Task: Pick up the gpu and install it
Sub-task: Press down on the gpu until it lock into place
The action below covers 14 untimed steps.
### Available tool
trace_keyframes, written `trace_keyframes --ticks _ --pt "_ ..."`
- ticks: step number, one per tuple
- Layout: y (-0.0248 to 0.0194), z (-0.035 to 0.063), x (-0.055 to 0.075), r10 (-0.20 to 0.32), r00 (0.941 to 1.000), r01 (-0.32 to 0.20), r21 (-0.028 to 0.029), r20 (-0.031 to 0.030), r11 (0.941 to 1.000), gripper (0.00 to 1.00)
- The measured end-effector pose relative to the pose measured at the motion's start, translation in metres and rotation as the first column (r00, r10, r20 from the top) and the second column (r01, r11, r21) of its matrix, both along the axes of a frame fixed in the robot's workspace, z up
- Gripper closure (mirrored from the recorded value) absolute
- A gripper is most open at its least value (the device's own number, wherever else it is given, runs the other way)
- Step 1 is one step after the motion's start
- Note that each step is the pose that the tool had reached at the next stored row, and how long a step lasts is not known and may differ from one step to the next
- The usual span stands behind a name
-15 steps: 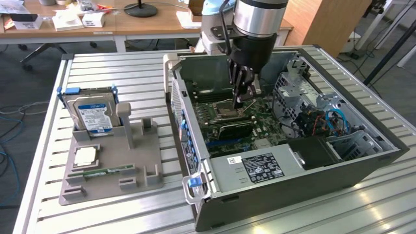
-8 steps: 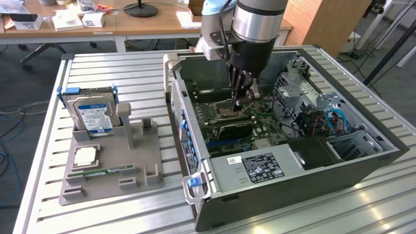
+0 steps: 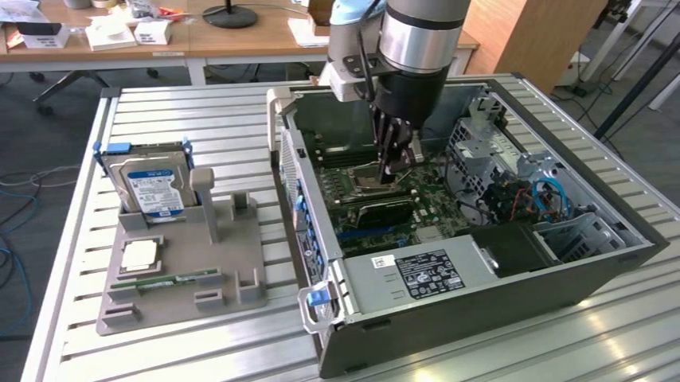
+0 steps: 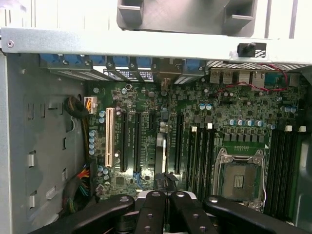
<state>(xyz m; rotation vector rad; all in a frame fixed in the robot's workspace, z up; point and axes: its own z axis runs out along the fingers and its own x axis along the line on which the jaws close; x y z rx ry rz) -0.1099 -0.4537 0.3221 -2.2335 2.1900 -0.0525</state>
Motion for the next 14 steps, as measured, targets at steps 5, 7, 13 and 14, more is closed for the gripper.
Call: trace_keyframes --ticks 5,7,13,14 --pt "0.0 -0.004 0.0 0.0 1.0 0.0 0.0002 0.0 1.0 0.9" --pt "0.0 -0.0073 0.0 0.0 1.0 0.0 0.0001 0.0 1.0 0.9" --pt "0.0 -0.0146 0.0 0.0 1.0 0.0 0.0001 0.0 1.0 0.9" --pt "0.0 -0.0157 0.0 0.0 1.0 0.0 0.0001 0.0 1.0 0.9"
